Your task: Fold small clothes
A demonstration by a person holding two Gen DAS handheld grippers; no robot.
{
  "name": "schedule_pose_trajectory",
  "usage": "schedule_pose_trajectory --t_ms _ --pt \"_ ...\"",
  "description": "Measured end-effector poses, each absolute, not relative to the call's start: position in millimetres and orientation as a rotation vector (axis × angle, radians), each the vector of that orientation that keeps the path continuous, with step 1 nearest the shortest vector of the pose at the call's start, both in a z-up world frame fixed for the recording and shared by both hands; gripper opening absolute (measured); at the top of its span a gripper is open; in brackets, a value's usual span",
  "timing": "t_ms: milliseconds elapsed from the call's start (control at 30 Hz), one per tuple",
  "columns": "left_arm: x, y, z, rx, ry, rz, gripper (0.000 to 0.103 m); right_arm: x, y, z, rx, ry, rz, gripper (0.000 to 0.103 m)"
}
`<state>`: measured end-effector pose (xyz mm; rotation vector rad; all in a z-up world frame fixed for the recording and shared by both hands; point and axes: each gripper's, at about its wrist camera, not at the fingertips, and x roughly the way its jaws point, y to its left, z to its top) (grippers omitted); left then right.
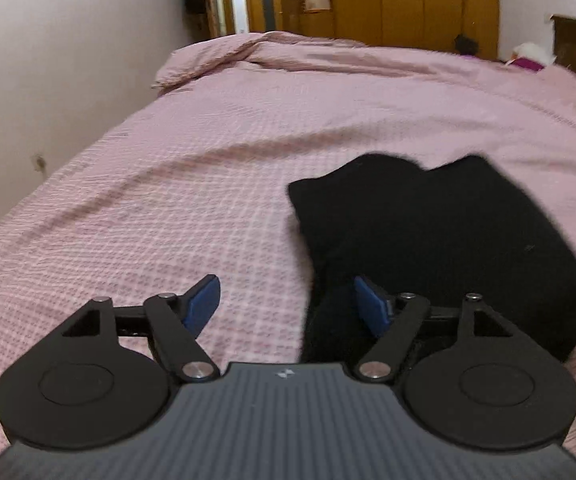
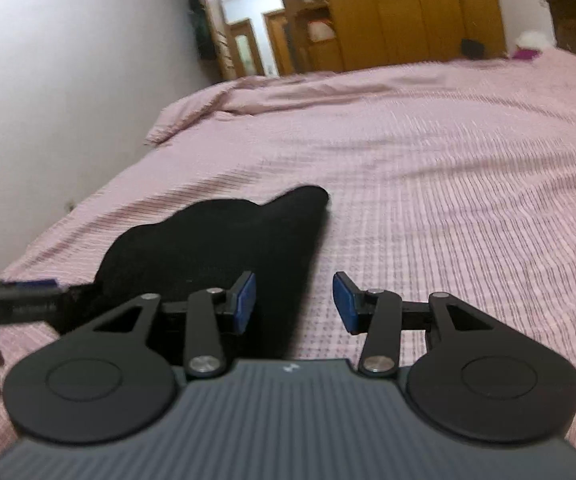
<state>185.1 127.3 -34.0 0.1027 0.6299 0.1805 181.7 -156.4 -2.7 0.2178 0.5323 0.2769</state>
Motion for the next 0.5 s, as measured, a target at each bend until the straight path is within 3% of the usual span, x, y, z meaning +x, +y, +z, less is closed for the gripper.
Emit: schedule_pose_trajectory --t_ms 500 --pt "186 151 -46 0.025 0.673 0.201 0.084 190 -132 -29 0.224 0.653 0.379 0.046"
